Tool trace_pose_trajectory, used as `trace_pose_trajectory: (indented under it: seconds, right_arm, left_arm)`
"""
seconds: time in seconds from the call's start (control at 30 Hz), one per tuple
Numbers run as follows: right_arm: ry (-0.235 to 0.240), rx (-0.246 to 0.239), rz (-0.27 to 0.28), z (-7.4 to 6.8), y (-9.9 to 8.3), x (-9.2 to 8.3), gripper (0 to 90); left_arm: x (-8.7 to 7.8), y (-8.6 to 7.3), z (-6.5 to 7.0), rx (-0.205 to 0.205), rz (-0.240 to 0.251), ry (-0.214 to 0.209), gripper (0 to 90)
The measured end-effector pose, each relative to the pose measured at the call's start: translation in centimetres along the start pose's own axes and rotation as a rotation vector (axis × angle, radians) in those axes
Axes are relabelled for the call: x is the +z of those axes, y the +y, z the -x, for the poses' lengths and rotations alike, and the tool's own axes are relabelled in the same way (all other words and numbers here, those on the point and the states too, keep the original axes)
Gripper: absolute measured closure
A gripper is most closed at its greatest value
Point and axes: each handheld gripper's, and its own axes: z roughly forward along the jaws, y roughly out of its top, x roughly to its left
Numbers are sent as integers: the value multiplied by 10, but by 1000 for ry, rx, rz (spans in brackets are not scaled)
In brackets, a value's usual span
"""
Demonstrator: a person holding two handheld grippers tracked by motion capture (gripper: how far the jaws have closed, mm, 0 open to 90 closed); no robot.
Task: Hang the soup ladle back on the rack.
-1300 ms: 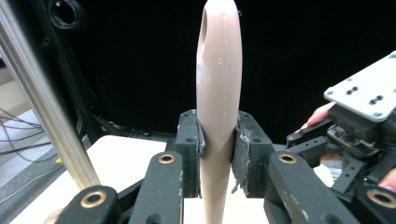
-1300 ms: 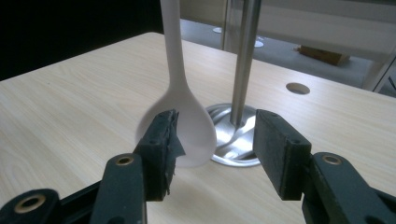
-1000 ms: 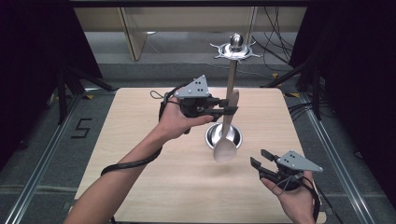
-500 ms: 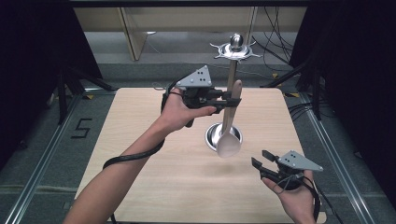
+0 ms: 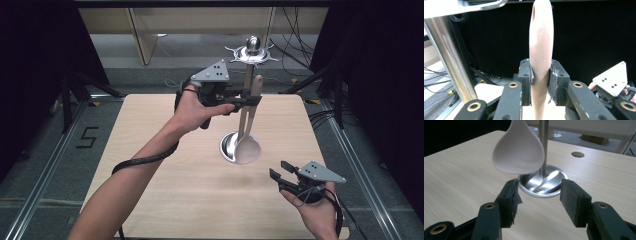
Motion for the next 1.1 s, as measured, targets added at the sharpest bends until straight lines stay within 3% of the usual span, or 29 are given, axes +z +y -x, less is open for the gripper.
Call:
trace_pose_trajectory:
  seconds: [0.37, 0.43, 0.57, 0.6, 0.63, 0.77, 0.8, 0.9, 0.93, 0.97, 1.1]
  right_arm:
    - [2, -1, 0, 0, 0, 0, 490]
    - [3, 1, 0, 0, 0, 0, 490]
    - [3, 14, 4, -1, 0, 1, 489]
    - [-5, -40, 19, 3, 0, 2, 489]
    - [-5, -42, 23, 3, 0, 2, 489]
    - [-4, -32, 19, 3, 0, 1, 489]
    - [6, 10, 3, -1, 0, 1, 489]
    - [3, 14, 5, -1, -1, 1, 488]
    - [3, 15, 5, -1, -1, 1, 488]
    - [3, -21, 10, 2, 0, 2, 487]
    - [10, -31, 11, 2, 0, 3, 486]
  left_arm:
    - [1, 8, -5, -12, -1, -7, 732]
    - [1, 10, -11, 50, -2, -12, 732]
    - [2, 10, -12, 48, -8, -10, 732]
    - [2, 11, -14, 65, -9, -11, 732]
    - [3, 12, -15, 67, -9, -9, 732]
    - [3, 13, -16, 52, -6, -7, 732]
    - [3, 13, -16, 47, -8, -9, 732]
    - [3, 13, -17, 41, -10, -8, 732]
    - [3, 13, -17, 42, -8, -6, 732]
    - [3, 13, -17, 39, -9, -6, 732]
    - [4, 12, -18, 36, -12, -6, 732]
